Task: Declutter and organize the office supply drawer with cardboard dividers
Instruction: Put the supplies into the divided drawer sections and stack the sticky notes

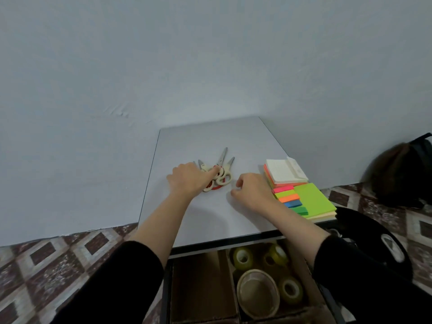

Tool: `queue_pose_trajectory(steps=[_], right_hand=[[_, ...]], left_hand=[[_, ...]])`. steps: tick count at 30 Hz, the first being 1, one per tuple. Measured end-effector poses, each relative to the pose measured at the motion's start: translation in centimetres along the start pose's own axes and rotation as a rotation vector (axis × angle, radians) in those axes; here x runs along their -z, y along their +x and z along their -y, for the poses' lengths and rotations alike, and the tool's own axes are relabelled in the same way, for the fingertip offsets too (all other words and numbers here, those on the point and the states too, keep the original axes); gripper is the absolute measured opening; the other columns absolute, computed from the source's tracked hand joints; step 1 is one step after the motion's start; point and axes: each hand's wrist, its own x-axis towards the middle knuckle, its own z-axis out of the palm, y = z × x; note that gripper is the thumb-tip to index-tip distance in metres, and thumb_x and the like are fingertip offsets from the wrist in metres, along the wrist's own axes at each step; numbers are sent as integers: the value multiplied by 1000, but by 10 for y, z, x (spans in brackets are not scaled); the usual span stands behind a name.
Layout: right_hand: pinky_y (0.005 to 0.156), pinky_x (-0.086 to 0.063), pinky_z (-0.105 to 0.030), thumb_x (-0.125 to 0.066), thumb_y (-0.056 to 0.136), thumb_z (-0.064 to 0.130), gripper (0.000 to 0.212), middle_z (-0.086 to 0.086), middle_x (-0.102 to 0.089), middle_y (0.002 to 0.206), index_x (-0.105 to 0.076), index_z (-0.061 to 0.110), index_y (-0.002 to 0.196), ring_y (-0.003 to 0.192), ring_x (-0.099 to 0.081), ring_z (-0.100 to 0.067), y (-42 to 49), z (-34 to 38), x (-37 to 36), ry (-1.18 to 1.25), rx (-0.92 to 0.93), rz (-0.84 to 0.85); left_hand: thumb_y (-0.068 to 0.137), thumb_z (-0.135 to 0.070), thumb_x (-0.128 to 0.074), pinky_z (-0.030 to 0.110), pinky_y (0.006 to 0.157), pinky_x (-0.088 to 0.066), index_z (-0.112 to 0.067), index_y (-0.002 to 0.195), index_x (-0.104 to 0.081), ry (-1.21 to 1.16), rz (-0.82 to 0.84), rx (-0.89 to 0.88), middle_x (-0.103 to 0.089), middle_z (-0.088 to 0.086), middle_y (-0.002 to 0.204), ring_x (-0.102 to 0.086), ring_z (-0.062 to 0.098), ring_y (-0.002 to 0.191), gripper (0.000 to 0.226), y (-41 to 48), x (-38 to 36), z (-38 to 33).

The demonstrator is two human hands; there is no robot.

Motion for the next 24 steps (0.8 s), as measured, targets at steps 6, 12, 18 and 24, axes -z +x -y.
queue_pose_trajectory(steps=[6, 12, 18, 24], right_hand=[[83, -50, -39, -58, 83, 20, 28, -14, -66, 100, -66, -2, 99, 94, -60, -29, 0, 0, 1, 10, 22, -10], [83, -50, -39, -57, 85, 19, 29, -16, -66, 101, -65, -4, 100, 94, -60, -30, 1, 0, 2, 40, 4, -9], [47, -25, -26, -53, 91, 43, 47, -2, -43, 62, -43, 9, 60, 64, -46, -23, 13, 14, 6, 54, -91, -20], [71, -37, -28, -32, 87, 71, 73, -13, -61, 111, -60, 4, 100, 103, -58, -30, 32, 46, -5, -17, -177, -29]], left_hand=[[73, -70, -56, 29, 68, -44, -14, 59, -39, 27, 6, -52, -45, 0, 65, -55, 24, 77, 60, 7, 2, 0], [73, -59, -64, 25, 53, -37, -10, 56, -43, -116, 25, -37, -46, 1, 60, -51, 20, 64, 57, 6, 7, 6], [74, -51, -67, 24, 44, -23, -5, 49, -40, -208, -25, -5, -35, 2, 48, -34, 15, 46, 58, -13, 17, 44], [75, -44, -68, 25, 47, -24, -5, 49, -50, -277, -81, -57, -33, 7, 49, -33, 17, 49, 50, -42, 24, 86]])
